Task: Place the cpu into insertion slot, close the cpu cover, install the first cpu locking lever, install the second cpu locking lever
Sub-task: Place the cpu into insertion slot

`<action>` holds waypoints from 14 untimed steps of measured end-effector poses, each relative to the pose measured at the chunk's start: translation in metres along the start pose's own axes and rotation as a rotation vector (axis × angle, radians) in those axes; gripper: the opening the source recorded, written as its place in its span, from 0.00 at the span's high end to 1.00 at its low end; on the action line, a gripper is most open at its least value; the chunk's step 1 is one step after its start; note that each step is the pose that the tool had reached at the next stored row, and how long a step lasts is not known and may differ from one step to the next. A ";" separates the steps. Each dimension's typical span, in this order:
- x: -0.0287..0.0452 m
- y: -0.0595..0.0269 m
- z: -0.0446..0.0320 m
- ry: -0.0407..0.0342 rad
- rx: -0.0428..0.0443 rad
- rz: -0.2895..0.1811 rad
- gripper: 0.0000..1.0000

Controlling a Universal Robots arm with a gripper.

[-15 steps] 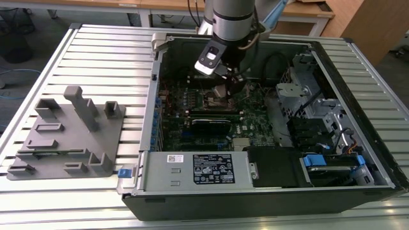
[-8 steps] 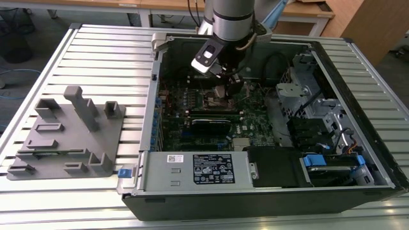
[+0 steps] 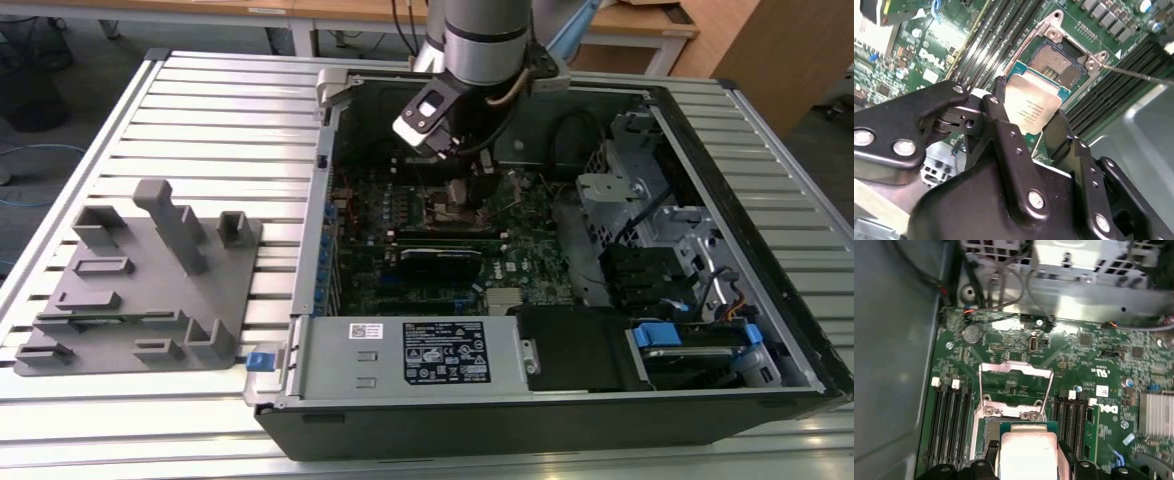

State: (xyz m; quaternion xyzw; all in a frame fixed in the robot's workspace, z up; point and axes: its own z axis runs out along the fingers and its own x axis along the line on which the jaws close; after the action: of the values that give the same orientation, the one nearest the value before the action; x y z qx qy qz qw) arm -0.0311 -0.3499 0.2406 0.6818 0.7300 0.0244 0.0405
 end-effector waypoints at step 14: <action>0.0011 -0.0007 0.0011 0.0306 0.0012 0.090 0.46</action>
State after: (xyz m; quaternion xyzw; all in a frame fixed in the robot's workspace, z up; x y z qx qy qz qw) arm -0.0319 -0.3489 0.2393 0.7134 0.6993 0.0361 0.0278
